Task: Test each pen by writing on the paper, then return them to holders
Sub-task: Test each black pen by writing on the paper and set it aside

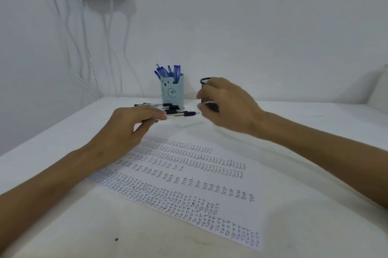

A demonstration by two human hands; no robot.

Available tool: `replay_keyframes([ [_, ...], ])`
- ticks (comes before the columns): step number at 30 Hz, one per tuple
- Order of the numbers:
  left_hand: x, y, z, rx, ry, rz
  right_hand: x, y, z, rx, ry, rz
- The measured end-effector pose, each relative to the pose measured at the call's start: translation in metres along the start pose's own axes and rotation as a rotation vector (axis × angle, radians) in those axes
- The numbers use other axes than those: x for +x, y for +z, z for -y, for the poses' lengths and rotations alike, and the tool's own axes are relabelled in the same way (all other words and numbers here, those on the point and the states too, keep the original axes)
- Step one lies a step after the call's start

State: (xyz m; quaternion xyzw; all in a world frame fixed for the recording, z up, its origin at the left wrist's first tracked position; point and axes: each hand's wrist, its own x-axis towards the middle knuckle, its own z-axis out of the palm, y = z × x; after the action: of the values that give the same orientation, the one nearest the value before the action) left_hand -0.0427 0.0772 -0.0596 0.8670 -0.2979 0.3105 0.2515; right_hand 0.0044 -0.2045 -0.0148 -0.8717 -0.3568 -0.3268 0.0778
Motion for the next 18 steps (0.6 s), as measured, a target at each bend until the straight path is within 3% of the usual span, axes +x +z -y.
replay_keyframes([
  [3, 0.001, 0.001, -0.013, -0.066, 0.007, -0.027, -0.003, 0.01, 0.028, -0.034, -0.137, 0.098],
  [8, -0.001, 0.002, -0.022, -0.151, -0.022, -0.061, -0.002, 0.027, 0.044, 0.078, -0.137, 0.213],
  [14, -0.004, -0.001, -0.023, -0.249, -0.053, 0.02, -0.014, 0.016, 0.043, 0.041, -0.011, 0.046],
  [18, -0.005, -0.002, -0.022, -0.201, -0.035, 0.137, -0.017, 0.012, 0.036, 0.148, 0.035, -0.02],
])
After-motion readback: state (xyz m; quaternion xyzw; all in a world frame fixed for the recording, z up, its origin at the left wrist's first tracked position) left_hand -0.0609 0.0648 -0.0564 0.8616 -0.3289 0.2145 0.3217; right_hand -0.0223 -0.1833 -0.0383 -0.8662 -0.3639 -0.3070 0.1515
